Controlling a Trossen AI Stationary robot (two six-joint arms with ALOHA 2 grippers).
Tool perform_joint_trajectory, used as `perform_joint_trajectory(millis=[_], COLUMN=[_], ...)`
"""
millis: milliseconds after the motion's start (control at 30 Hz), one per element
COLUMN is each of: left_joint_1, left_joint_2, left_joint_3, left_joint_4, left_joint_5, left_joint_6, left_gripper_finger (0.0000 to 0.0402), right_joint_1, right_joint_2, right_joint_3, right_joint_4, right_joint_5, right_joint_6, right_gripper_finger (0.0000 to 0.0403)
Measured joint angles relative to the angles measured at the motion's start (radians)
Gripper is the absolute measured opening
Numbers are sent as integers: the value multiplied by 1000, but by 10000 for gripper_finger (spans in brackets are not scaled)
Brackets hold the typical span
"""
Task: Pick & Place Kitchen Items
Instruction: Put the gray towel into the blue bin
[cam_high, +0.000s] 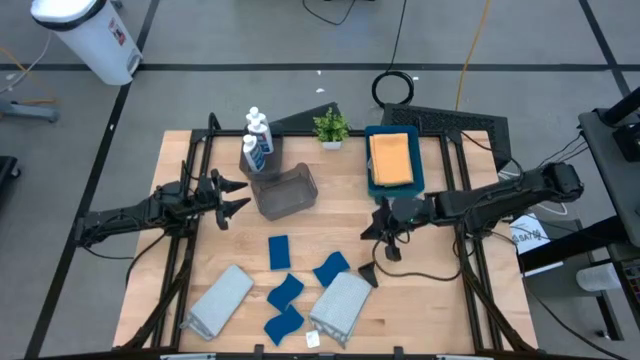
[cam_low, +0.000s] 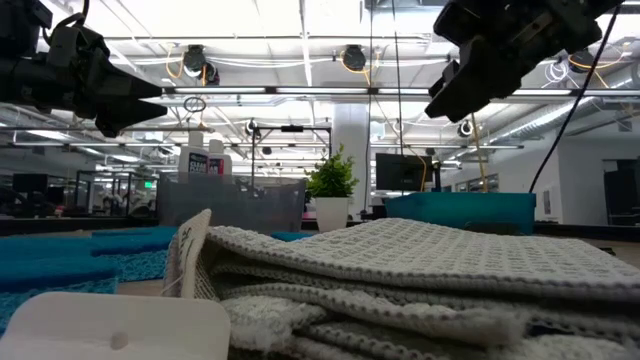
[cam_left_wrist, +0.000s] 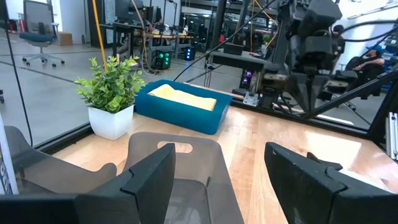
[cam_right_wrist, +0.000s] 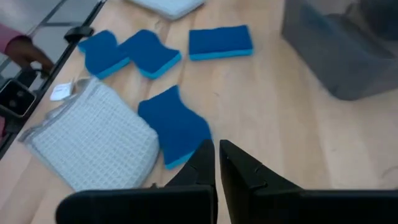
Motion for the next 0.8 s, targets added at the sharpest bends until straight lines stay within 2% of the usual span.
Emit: perform_joint_trajectory(millis=[300, 433, 567, 800], left_joint_1=[0, 0, 0, 0], left_joint_2=[0, 0, 0, 0], left_joint_3=[0, 0, 0, 0], left_joint_4=[0, 0, 0, 0], left_joint_5=[0, 0, 0, 0], left_joint_6=[0, 0, 0, 0], left_gripper_finger=[251, 251, 251, 251], right_joint_1=[80, 117, 157, 222], right_joint_2=[105, 121, 122, 124], right_joint_3=[0, 0, 0, -80], right_joint_4=[88, 99, 85, 98], right_joint_5=[0, 0, 1, 0], right_joint_6=[62, 62, 46, 38], right_gripper_finger=[5, 17, 56, 159])
